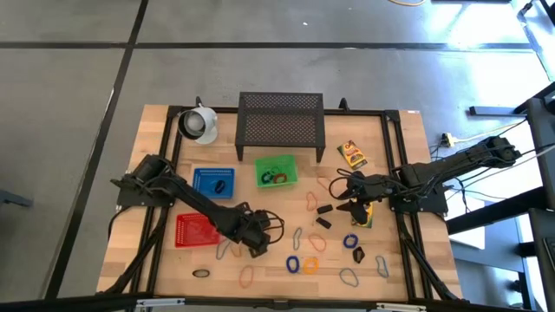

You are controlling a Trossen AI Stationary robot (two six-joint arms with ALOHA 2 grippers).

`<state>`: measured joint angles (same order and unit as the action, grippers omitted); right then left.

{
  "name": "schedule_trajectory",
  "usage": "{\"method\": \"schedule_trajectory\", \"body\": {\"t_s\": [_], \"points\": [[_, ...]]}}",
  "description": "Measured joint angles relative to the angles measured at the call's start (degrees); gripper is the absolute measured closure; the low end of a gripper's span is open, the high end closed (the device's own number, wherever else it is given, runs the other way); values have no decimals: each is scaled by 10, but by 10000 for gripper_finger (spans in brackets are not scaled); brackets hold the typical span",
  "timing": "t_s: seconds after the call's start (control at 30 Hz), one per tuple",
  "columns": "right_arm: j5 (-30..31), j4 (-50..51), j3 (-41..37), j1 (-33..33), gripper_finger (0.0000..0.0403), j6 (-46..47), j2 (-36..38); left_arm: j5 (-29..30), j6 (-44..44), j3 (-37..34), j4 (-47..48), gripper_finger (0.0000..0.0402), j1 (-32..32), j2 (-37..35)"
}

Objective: Pick & Place Office Desk Supplies
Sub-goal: Put the orange rubber band into the blue bin

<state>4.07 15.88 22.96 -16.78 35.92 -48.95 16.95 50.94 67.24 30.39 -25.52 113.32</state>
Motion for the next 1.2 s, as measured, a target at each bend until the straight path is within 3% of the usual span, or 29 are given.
{"method": "schedule_trajectory", "body": {"t_s": [0.2, 0.27, 0.43, 0.63, 0.8, 1.03, 1.2], "points": [[26, 0, 0, 0, 194, 11, 0, -3, 8, 0, 0, 373, 4, -1], [30, 0, 0, 0, 194, 11, 0, -1, 16, -3, 0, 392, 6, -7], [31, 0, 0, 0, 194, 16, 0, 34, 6, -9, 0, 399, 6, -36], [67, 0, 0, 0, 194, 46, 0, 126, -9, -7, -30, 399, 6, -98], [92, -3, 0, 0, 194, 59, 0, 197, -114, -6, -97, 398, -3, -156], [122, -18, 0, 0, 195, 71, 0, 209, -283, -11, -136, 399, -3, -246], [135, -36, 0, 0, 195, 71, 0, 205, -324, -78, -212, 399, 6, -327]]}}
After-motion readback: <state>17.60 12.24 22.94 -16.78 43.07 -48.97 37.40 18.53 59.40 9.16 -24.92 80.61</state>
